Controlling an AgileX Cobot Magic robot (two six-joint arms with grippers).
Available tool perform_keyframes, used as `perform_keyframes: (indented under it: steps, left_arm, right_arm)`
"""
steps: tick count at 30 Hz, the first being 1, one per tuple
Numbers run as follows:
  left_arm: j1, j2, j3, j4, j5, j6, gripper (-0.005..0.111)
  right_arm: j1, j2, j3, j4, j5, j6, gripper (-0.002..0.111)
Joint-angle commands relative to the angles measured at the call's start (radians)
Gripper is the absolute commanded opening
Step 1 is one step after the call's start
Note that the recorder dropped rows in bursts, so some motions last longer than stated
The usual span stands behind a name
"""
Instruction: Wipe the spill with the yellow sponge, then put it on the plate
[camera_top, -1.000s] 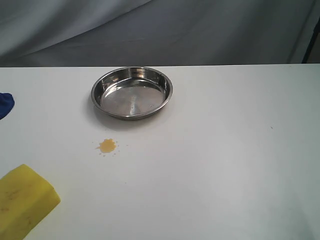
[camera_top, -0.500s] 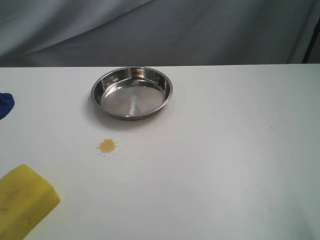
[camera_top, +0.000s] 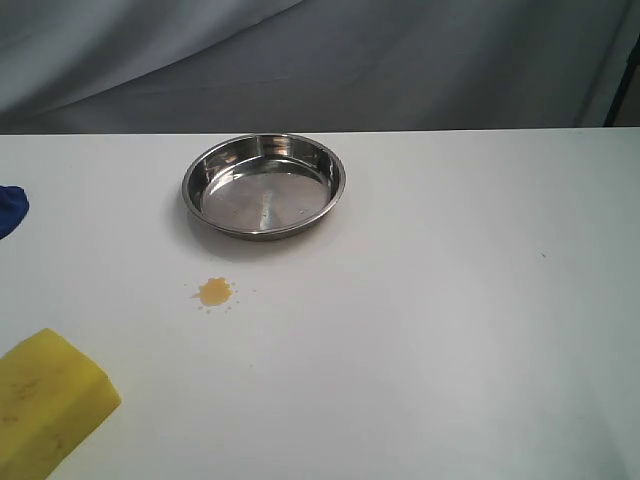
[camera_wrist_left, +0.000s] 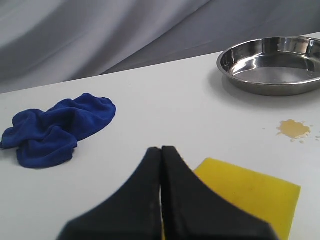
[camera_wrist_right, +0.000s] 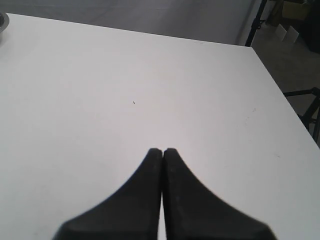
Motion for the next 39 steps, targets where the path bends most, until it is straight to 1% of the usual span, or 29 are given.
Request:
perform_keyframes:
  steps: [1, 3, 5, 6, 8, 9, 10, 11, 12, 15, 16, 17, 18, 19, 21, 24, 27, 31, 37, 39]
  left_arm:
    - [-0.001, -0.004, 0.004, -0.004, -0.047, -0.002, 0.000]
    - [-0.001, -0.004, 0.004, -0.062, -0.100, -0.009, 0.000]
    - [-0.001, -0.004, 0.004, -0.206, -0.137, -0.009, 0.000]
    - [-0.001, -0.004, 0.004, -0.255, -0.156, -0.009, 0.000]
    - [-0.001, -0.004, 0.004, -0.282, -0.221, -0.005, 0.000]
    - [-0.001, -0.004, 0.004, -0.282, -0.293, -0.005, 0.000]
    - [-0.001, -0.004, 0.004, -0.282, -0.334, -0.005, 0.000]
    - [-0.001, -0.004, 0.004, -0.282, -0.423, -0.005, 0.000]
    - [-0.001, -0.004, 0.004, -0.282, -0.470, -0.005, 0.000]
    - [-0.001, -0.004, 0.004, -0.282, -0.711, -0.036, 0.000]
    - [-0.001, -0.004, 0.004, -0.282, -0.762, -0.036, 0.000]
    - [-0.001, -0.004, 0.004, -0.282, -0.860, -0.036, 0.000]
    - [-0.001, -0.004, 0.004, -0.282, -0.905, -0.033, 0.000]
    - [-0.001, -0.004, 0.004, -0.304, -0.921, -0.033, 0.000]
    - [-0.001, -0.004, -0.032, -0.337, -0.888, -0.033, 0.000]
    - [-0.001, -0.004, -0.087, -0.339, -0.812, 0.003, 0.000]
    - [-0.001, -0.004, -0.115, -0.339, -0.745, 0.118, 0.000]
    - [-0.001, -0.004, -0.116, -0.345, -0.610, 0.260, 0.000]
    - [-0.001, -0.004, -0.116, -0.345, -0.588, 0.249, 0.000]
    - [-0.001, -0.004, -0.118, -0.369, -0.577, 0.249, 0.000]
  right_arm:
    - [-0.003, 0.003, 0.004, 0.005, -0.008, 0.001, 0.000]
    - [-0.003, 0.003, 0.004, 0.005, -0.008, 0.001, 0.000]
    - [-0.003, 0.003, 0.004, 0.005, -0.008, 0.001, 0.000]
    - [-0.003, 0.003, 0.004, 0.005, -0.008, 0.001, 0.000]
    - [-0.003, 0.003, 0.004, 0.005, -0.008, 0.001, 0.000]
    - [-0.003, 0.003, 0.004, 0.005, -0.008, 0.001, 0.000]
    - [-0.003, 0.003, 0.004, 0.005, -0.008, 0.001, 0.000]
    - [-0.003, 0.003, 0.004, 0.005, -0.008, 0.001, 0.000]
    - [-0.003, 0.003, 0.004, 0.005, -0.008, 0.001, 0.000]
    - [-0.003, 0.003, 0.004, 0.005, -0.008, 0.001, 0.000]
    - [-0.003, 0.003, 0.004, 0.005, -0.008, 0.001, 0.000]
    - [-0.003, 0.003, 0.004, 0.005, -0.008, 0.001, 0.000]
    - [-0.003, 0.003, 0.004, 0.005, -0.008, 0.001, 0.000]
    - [-0.003, 0.003, 0.004, 0.005, -0.008, 0.001, 0.000]
    - [-0.003, 0.003, 0.004, 0.005, -0.008, 0.001, 0.000]
    - [-0.003, 0.003, 0.004, 0.005, -0.008, 0.001, 0.000]
    - [-0.003, 0.003, 0.004, 0.005, -0.008, 0.001, 0.000]
    - [-0.003, 0.003, 0.004, 0.005, -0.008, 0.001, 0.000]
    - [-0.003, 0.003, 0.004, 0.005, -0.008, 0.001, 0.000]
    - [-0.003, 0.003, 0.004, 0.005, -0.008, 0.001, 0.000]
